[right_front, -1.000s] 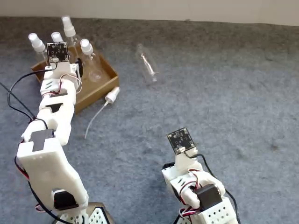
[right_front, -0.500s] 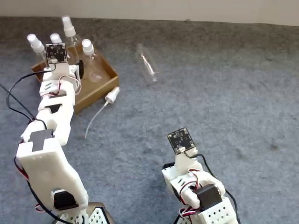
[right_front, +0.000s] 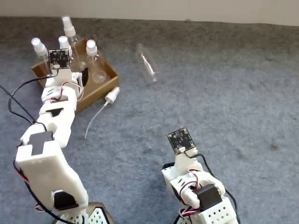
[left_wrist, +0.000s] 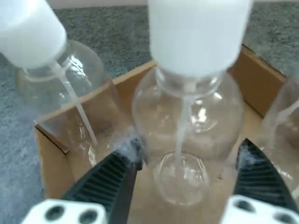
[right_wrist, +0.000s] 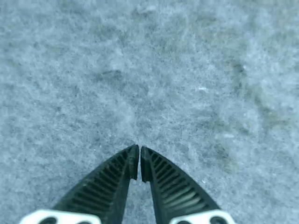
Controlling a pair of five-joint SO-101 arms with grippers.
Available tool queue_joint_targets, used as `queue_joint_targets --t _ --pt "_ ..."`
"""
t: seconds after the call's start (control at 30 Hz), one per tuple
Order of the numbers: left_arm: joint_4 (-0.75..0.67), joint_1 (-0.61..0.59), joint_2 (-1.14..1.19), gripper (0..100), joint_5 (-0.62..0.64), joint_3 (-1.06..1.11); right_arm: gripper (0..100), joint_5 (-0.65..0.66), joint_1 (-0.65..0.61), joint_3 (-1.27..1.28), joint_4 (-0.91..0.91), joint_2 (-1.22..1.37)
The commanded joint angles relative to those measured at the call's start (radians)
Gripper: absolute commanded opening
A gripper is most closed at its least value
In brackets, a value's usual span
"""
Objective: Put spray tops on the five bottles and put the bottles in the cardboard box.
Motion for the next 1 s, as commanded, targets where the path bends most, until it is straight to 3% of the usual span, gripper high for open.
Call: queue_joint_targets --t 0.0,0.33,0.97 --pt "-0.017 -0.010 -0.157 28 -0.008 0.047 0.9 0.011 0.012 0.137 0.002 -0.013" --pt "0.041 -0.012 -0.355 28 -0.008 0.194 0.9 0.011 0.012 0.139 0.002 -0.013" --pt "0.901 -0.005 -0.858 28 -0.003 0.217 0.9 0.011 0.012 0.140 0.002 -0.013"
